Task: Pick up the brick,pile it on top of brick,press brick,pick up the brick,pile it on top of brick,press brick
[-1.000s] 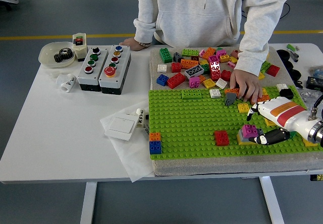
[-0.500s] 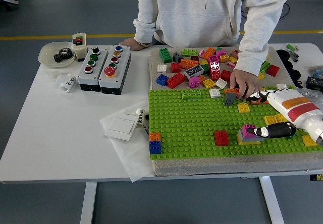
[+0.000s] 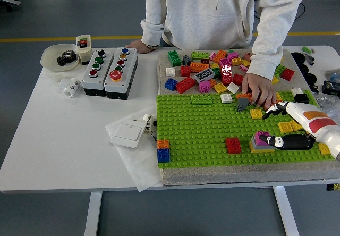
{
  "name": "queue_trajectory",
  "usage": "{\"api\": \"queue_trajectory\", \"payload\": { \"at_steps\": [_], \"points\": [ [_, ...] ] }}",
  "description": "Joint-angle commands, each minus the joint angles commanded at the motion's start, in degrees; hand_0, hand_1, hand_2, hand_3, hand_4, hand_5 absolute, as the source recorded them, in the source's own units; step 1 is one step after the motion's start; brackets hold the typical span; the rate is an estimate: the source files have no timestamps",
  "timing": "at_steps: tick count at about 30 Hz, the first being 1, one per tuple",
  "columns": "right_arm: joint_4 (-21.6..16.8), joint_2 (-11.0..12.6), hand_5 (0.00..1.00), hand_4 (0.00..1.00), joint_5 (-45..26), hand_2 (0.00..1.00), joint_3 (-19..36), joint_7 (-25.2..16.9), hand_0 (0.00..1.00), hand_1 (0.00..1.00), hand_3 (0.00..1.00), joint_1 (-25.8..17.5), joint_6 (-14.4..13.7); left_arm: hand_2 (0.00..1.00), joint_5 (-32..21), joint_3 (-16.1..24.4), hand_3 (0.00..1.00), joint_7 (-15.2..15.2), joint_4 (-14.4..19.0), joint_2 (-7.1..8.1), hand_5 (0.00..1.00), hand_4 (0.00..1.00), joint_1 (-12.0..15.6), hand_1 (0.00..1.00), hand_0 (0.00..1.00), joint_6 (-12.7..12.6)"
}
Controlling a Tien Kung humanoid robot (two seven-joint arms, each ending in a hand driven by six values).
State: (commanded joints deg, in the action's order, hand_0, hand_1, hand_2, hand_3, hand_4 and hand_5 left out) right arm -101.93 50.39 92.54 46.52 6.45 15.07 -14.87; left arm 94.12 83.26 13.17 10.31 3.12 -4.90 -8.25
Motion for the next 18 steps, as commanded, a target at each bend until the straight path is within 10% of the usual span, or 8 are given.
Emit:
{"api": "queue_trajectory", "payload": {
  "at_steps": [18],
  "points": [
    [0.0, 1.07, 0.474, 0.876, 0.62, 0.724, -2.58, 0.01, 0.689, 0.671, 0.574, -1.03, 2.45, 0.832, -0.04, 0.04, 0.618, -0.01, 0.0, 0.04, 0.676, 0.646, -0.02, 0.794, 0.759, 0.01]
  ]
}}
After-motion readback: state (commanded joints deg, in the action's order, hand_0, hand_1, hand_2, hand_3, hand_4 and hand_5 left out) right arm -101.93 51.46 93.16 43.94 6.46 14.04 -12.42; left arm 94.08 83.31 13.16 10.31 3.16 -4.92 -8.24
